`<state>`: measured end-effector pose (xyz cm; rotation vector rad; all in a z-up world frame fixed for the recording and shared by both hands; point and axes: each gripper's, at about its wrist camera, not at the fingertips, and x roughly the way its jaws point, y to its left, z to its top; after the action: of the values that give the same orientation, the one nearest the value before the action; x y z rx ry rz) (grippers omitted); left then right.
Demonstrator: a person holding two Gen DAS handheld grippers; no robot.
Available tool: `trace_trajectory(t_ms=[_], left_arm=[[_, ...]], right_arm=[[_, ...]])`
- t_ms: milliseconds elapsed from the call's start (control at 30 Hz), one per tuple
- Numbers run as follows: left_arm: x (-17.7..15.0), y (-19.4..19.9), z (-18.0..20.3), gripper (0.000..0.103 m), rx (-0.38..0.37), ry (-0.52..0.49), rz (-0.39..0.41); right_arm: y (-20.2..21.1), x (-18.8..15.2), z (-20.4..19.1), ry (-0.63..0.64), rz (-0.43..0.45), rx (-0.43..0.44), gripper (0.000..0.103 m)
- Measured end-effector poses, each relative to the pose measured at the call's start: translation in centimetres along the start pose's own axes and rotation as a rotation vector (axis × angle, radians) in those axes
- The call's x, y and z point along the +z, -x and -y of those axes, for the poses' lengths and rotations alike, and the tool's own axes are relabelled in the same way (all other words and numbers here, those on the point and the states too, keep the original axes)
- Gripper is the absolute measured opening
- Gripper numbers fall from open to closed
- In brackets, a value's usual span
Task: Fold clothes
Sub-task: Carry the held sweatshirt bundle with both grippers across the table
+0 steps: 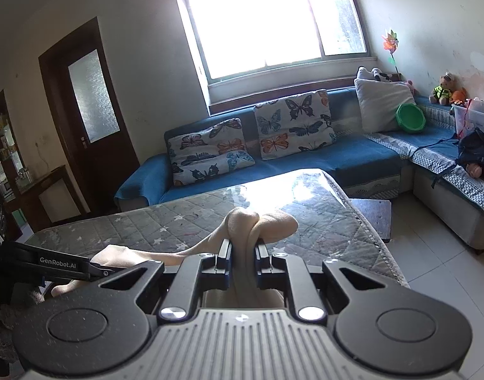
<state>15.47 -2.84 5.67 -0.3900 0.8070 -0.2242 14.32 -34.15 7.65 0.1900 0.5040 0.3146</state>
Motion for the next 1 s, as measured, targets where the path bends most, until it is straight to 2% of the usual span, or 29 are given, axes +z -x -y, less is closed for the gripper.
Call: trace_trajectory(t_ms=[500, 800, 1000], left_arm=[[-0.7, -1.6, -0.8, 0.018, 0.019, -0.002, -0.036], [-2.1, -3.1, -2.1, 0.018, 0.031, 0.027, -0.111], [-3.1, -3.7, -3.4, 0.026, 0.056, 0.040, -0.148]], right_arm=[[-2.0, -1.9, 2.2, -0.037, -0.055, -0.027, 0.013], [-3.8, -3.9, 3.3, -0.051, -0.140, -0.043, 0.013], [-4.8, -5.2, 4.3, -0.070, -0.182, -0.072, 0.014]])
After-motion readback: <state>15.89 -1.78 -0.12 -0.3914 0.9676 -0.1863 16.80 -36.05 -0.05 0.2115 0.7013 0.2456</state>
